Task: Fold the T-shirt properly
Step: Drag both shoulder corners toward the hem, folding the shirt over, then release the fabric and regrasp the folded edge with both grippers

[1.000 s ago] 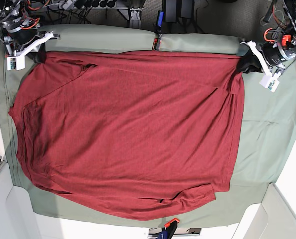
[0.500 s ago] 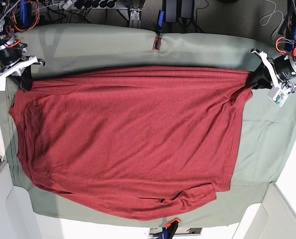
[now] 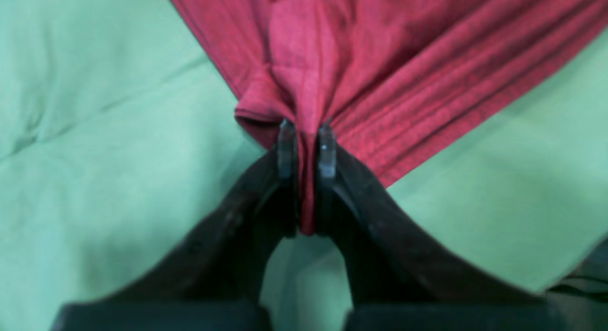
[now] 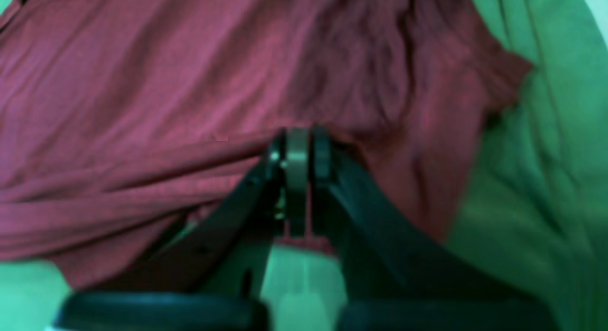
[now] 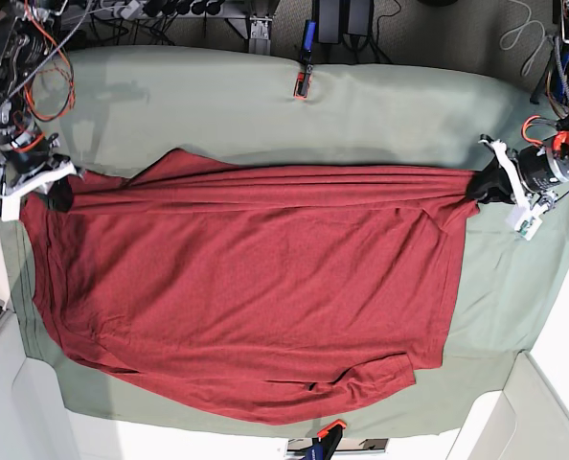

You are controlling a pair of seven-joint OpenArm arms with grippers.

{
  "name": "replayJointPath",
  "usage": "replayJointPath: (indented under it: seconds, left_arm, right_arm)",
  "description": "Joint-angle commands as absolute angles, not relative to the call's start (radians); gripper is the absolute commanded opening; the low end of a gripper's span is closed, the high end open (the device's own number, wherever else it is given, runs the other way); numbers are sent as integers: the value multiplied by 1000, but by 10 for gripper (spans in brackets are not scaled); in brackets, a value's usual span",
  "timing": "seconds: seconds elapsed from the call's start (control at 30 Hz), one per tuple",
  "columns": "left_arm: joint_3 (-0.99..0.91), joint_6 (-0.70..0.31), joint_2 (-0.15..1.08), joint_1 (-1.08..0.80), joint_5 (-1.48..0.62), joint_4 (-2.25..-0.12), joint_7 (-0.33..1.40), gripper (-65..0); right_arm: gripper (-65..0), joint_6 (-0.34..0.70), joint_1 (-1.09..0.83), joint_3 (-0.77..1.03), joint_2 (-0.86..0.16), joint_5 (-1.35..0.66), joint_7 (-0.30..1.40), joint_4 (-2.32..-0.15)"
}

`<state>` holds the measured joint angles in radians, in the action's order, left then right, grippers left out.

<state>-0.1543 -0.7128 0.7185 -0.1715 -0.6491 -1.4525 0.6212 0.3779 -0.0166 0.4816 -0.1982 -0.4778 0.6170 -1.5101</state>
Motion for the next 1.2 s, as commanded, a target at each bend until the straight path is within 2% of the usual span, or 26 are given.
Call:
replayJointPath:
  seconds: [0.0, 0.3, 0.5, 0.57, 0.67, 0.73, 0.77, 0.83, 0.87, 0.9, 1.03, 1.17]
  left_arm:
    - [-155, -698, 751, -128, -624, -1437, 599, -650]
    - [-38, -698, 750, 88, -612, -1238, 594, -650]
    - [67, -698, 742, 212, -579, -1125, 544, -650]
    - [90, -698, 742, 247, -579, -1081, 527, -587]
    - [105, -698, 734, 284, -581, -1032, 525, -399]
    - [105, -698, 731, 297, -590, -1009, 525, -323]
    - [105, -698, 731, 299, -600, -1006, 525, -318]
    - [104, -698, 732, 299, -632, -1007, 542, -319]
    - [104, -698, 732, 302, -658, -1007, 569, -319]
    - [104, -698, 733, 307, -697, -1008, 608, -319]
    - [88, -698, 761, 318, -944, -1039, 742, -319]
    - [45, -698, 795, 318, -1055, -1116, 862, -319]
  right_arm:
    - [-650, 367, 27, 485, -216, -475, 583, -1503]
    - [-650, 371, 236, 445, -216, -398, 584, -1319]
    - [-650, 371, 286, 415, -215, -353, 580, -1251]
    - [-650, 371, 291, 404, -215, -346, 575, -1230]
    - [-650, 371, 290, 392, -215, -347, 548, -1213]
    - [-650, 373, 290, 386, -215, -347, 538, -1208]
    - [-584, 374, 290, 384, -215, -347, 538, -1208]
    - [-411, 373, 290, 385, -216, -348, 539, -1208]
    - [-347, 373, 291, 385, -216, -348, 539, -1208]
    - [-311, 373, 290, 385, -218, -348, 544, -1210]
    - [-305, 374, 290, 407, -221, -395, 592, -1260]
    - [-305, 374, 290, 438, -245, -420, 657, -1335]
